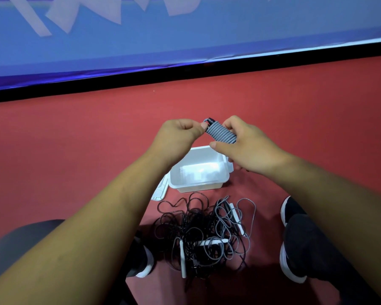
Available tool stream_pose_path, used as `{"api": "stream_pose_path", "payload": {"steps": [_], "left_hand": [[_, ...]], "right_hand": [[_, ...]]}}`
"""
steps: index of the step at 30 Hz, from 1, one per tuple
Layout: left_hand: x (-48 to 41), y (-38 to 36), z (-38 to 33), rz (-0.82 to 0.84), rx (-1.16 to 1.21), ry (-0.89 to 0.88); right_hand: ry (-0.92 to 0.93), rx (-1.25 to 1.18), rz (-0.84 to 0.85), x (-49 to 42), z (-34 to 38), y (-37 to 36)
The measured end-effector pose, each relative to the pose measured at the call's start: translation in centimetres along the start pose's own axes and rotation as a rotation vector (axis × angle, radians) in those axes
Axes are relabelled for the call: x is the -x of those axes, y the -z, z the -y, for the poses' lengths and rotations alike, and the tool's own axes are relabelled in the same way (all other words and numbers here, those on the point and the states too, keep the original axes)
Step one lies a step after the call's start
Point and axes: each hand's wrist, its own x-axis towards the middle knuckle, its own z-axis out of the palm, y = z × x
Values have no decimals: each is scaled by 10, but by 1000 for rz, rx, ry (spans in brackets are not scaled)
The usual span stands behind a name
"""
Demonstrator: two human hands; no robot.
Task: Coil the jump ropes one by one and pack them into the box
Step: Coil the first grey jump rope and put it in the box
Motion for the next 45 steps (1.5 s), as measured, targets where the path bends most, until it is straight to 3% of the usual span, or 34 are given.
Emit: {"api": "stream_pose_path", "payload": {"steps": [5, 11, 17, 25, 30, 35, 45], "left_hand": [[-4, -1, 9, 46, -49, 61], [-9, -1, 17, -6, 74, 113], [-5, 4, 21, -92, -174, 26], [-16, 11, 11, -20, -392, 12], [-40, 9, 12, -136, -333, 45], [-64, 11, 46, -275, -225, 105], [-122, 14, 160, -220, -157, 307]], "right_hand": [[-81, -21, 36, -3, -6, -3], [-126, -84, -14, -8, -6, -10], [-143, -44, -67, -8, -7, -8], [-178, -72, -41, -26, -7, -14], [-200, -36, -17, -58, -5, -24], [-240, -44, -10, -94, -16, -47], [-423, -18, 57, -164, -93, -137]]}}
